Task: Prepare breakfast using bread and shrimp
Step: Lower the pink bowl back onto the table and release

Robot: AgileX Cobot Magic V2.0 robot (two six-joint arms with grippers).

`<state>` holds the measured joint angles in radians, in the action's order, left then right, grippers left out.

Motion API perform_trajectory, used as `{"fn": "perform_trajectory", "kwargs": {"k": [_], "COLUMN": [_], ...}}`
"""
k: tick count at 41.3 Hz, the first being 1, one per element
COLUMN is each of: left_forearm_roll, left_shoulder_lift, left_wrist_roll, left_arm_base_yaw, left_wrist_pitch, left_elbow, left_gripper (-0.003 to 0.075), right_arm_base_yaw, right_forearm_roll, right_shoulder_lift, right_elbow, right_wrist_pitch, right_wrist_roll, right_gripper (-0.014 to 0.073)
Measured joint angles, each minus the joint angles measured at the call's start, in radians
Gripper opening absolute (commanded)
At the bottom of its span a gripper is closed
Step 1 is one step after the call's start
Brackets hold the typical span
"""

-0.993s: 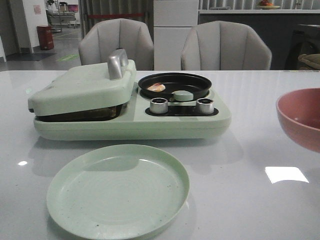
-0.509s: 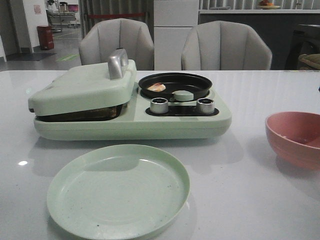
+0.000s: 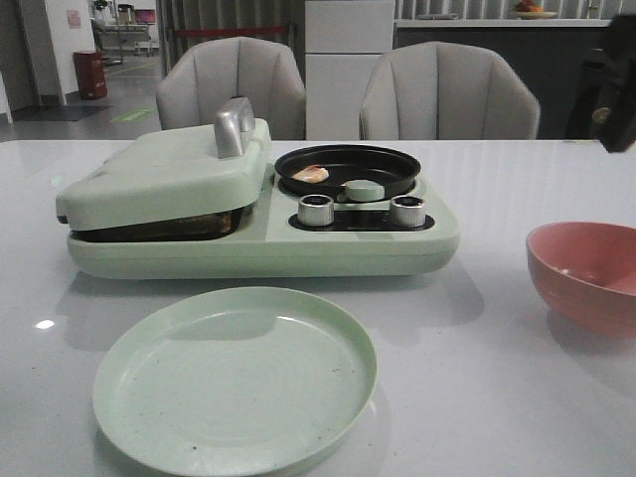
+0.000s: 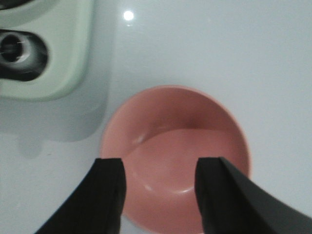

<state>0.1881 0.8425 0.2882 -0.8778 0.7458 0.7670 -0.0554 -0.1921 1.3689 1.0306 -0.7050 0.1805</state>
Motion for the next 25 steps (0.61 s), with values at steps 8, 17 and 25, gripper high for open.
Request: {"fn": "perform_trajectory", "kwargs": {"k": [8,17,25], "left_forearm_roll": [0.0,0.0,0.0], "left_shoulder_lift": [0.0,0.0,0.0], "left_wrist_roll": [0.0,0.0,0.0], "left_arm_base_yaw": [0.0,0.0,0.0], "left_wrist_pitch": [0.0,0.0,0.0], "left_elbow": [0.0,0.0,0.0], "left_gripper": [0.0101,0.0101,0.0101], "right_arm_base_yaw": [-0.181,-0.21,-0.21], "right_forearm_roll": [0.049,0.087,0.11], "right_shoulder_lift": [-0.169,-0.361,-0.56], "right_elbow": [0.0,-0.043,-0.169], "right_wrist_pitch": [-0.118,-0.191,-0.212], "right_wrist_roll": [0.002,-0.057,-0.093], "right_gripper": [0.0447,0.0447,0.0447]}}
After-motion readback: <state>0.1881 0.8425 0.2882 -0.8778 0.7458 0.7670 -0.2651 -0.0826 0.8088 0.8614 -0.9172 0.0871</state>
